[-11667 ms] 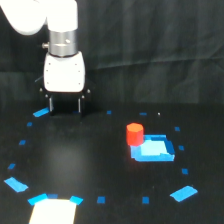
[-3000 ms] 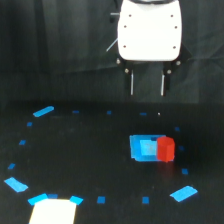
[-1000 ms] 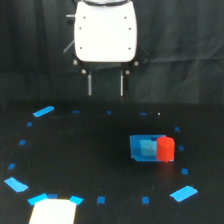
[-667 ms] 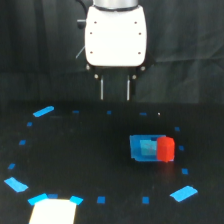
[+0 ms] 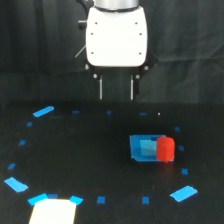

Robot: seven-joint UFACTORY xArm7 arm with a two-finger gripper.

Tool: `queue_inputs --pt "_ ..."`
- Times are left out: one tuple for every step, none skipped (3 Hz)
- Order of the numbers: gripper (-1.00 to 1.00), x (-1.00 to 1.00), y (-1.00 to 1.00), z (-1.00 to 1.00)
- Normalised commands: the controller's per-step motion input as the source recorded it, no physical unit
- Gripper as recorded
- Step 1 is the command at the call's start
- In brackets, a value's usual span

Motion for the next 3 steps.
queue_inputs --pt "1.00 -0.71 -0.41 1.00" --pt "-1.00 -0.78 -0.26 1.00" --pt "-1.00 0.26 -1.00 1.00"
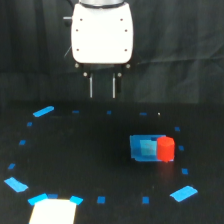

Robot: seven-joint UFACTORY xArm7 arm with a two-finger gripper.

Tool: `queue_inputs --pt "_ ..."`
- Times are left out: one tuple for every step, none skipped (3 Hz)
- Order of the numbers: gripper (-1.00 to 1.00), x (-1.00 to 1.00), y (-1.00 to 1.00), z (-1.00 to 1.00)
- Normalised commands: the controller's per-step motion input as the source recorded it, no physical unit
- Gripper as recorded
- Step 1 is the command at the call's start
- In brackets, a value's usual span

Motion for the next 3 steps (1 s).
queue_inputs --pt "1.00 0.22 -1.00 0.61" --pt "1.00 -0.15 -0.64 0.87" --pt "-0.92 0.49 -1.00 1.00"
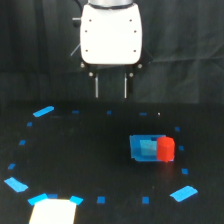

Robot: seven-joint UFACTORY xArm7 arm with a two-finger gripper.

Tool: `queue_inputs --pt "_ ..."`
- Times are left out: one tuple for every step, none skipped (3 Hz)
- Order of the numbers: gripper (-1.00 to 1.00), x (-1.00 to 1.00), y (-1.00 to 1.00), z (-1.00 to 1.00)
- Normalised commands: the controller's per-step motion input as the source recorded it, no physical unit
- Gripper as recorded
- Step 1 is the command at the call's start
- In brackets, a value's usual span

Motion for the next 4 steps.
queue_inputs --pt "1.00 0.32 -0.72 1.00" --pt "1.00 0.48 -0.84 0.63" --pt "-0.58 -0.94 -0.33 1.00" --pt "1.00 -0.97 -0.39 1.00"
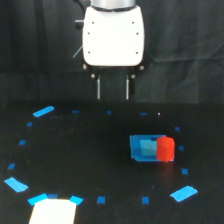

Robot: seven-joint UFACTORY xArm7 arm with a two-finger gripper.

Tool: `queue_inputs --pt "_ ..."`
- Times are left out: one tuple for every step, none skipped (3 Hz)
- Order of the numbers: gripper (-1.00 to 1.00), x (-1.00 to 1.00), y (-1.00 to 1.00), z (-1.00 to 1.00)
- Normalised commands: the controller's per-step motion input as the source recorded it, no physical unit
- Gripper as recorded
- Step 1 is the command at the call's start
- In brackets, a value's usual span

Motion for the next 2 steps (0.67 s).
queue_inputs --pt "1.00 0.72 -1.00 0.91" --pt "-1.00 0.60 -1.00 1.00"
